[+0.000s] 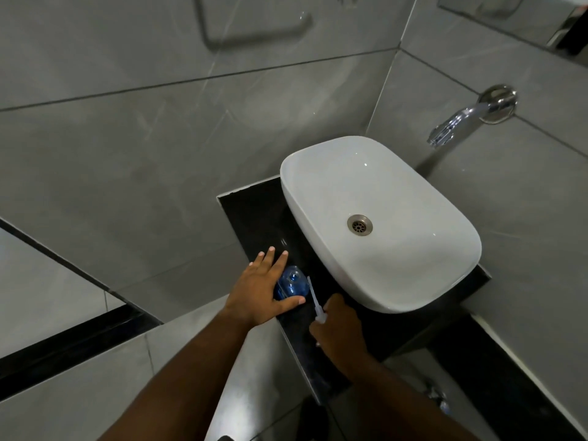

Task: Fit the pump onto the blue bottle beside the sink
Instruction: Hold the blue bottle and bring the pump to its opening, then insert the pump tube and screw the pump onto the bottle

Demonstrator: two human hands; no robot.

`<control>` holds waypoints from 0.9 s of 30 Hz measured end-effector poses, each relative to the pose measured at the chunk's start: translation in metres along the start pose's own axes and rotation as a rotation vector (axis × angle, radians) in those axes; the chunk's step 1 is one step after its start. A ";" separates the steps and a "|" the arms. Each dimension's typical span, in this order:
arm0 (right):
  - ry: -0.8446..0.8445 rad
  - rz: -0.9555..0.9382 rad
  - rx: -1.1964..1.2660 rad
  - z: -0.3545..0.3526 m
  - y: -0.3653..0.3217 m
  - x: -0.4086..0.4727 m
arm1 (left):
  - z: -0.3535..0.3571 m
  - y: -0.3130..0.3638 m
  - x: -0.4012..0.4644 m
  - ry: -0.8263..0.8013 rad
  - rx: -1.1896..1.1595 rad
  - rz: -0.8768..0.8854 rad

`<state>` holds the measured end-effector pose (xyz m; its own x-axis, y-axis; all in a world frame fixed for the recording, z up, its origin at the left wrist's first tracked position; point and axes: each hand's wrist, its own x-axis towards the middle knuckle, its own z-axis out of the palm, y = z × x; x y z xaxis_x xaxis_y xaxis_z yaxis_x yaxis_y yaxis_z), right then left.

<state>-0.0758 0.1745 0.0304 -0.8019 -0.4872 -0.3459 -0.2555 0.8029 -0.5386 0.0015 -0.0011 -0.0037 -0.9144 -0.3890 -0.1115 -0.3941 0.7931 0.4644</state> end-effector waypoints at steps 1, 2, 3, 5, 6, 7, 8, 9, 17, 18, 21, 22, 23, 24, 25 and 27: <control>0.029 -0.036 0.010 -0.006 -0.003 0.002 | 0.000 -0.001 0.000 0.002 0.006 0.003; 0.063 -0.084 0.013 -0.012 -0.006 0.003 | 0.001 -0.001 0.000 0.006 0.013 0.005; 0.093 -0.139 0.007 -0.019 -0.011 0.003 | 0.002 -0.002 0.001 0.010 0.021 0.010; 0.137 -0.255 -0.016 -0.032 -0.022 0.005 | 0.003 -0.004 0.003 0.008 0.043 0.020; 0.158 -0.296 -0.030 -0.038 -0.028 0.007 | 0.003 -0.005 0.004 0.006 0.057 0.024; 0.179 -0.325 -0.053 -0.044 -0.034 0.008 | 0.003 -0.006 0.005 0.007 0.071 0.029; 0.198 -0.353 -0.075 -0.051 -0.041 0.010 | 0.002 -0.007 0.005 0.006 0.083 0.032; 0.205 -0.379 -0.087 -0.059 -0.047 0.013 | 0.002 -0.008 0.005 0.005 0.092 0.035; 0.049 -0.579 -0.144 -0.125 -0.092 0.024 | 0.004 -0.007 -0.001 0.049 0.126 0.033; 0.026 -0.598 -0.179 -0.129 -0.097 0.023 | 0.004 -0.007 -0.001 0.051 0.143 0.033; -0.017 -0.637 -0.250 -0.133 -0.112 0.017 | 0.002 -0.006 0.000 0.064 0.202 0.043; -0.036 -0.626 -0.292 -0.133 -0.116 0.016 | 0.002 -0.006 0.000 0.067 0.211 0.044; -0.055 -0.608 -0.347 -0.131 -0.120 0.015 | 0.002 -0.006 -0.001 0.069 0.213 0.045; -0.083 -0.580 -0.395 -0.130 -0.124 0.013 | 0.002 -0.005 -0.001 0.070 0.210 0.046; -0.108 -0.564 -0.417 -0.127 -0.127 0.013 | 0.002 -0.005 -0.001 0.070 0.206 0.048; -0.165 -0.546 -0.412 -0.121 -0.131 0.012 | 0.002 -0.005 -0.002 0.072 0.198 0.052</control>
<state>-0.1170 0.1054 0.1894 -0.4165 -0.8773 -0.2384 -0.8083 0.4774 -0.3445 0.0046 -0.0033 -0.0072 -0.9280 -0.3718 -0.0249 -0.3630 0.8869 0.2857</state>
